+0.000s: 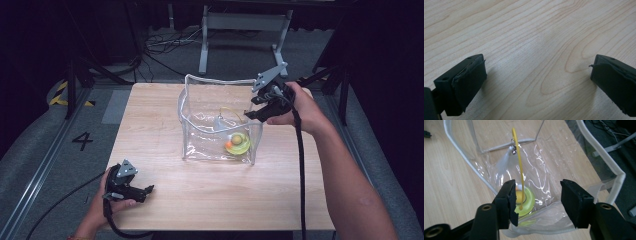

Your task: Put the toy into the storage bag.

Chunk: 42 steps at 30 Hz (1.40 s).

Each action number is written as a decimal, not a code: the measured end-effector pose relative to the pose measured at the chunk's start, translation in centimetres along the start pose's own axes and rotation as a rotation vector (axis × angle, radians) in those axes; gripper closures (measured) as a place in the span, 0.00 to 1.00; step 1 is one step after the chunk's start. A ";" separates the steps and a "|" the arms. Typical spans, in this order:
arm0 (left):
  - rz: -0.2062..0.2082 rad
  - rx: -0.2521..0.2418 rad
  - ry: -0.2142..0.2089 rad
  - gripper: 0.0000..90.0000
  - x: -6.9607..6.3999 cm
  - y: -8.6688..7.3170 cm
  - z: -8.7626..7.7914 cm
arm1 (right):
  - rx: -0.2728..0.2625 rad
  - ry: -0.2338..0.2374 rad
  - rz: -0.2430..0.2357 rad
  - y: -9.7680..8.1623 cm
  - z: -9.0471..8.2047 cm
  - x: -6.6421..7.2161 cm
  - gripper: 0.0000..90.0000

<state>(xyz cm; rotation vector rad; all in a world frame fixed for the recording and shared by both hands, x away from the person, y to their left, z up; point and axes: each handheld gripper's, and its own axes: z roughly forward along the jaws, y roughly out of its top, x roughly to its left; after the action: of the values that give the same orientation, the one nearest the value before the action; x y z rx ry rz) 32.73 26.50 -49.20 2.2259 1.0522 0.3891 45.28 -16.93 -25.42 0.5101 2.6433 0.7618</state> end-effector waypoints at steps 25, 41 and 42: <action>0.002 -0.001 0.000 0.01 0.0 0.0 0.0 | -0.111 -0.156 0.076 -5.3 -4.0 0.5 0.27; 0.000 -0.001 0.000 0.01 0.0 0.0 0.0 | -0.099 -0.203 0.109 -10.6 -3.9 1.8 0.28; -0.003 0.001 -0.002 0.01 0.0 0.0 0.0 | -0.101 -0.200 0.109 -11.1 -3.8 1.9 0.27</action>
<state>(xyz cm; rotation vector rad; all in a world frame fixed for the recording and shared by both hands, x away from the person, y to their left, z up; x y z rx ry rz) 32.71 26.49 -49.21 2.2248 1.0546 0.3859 39.34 -26.54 -29.06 0.6707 2.3959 0.8258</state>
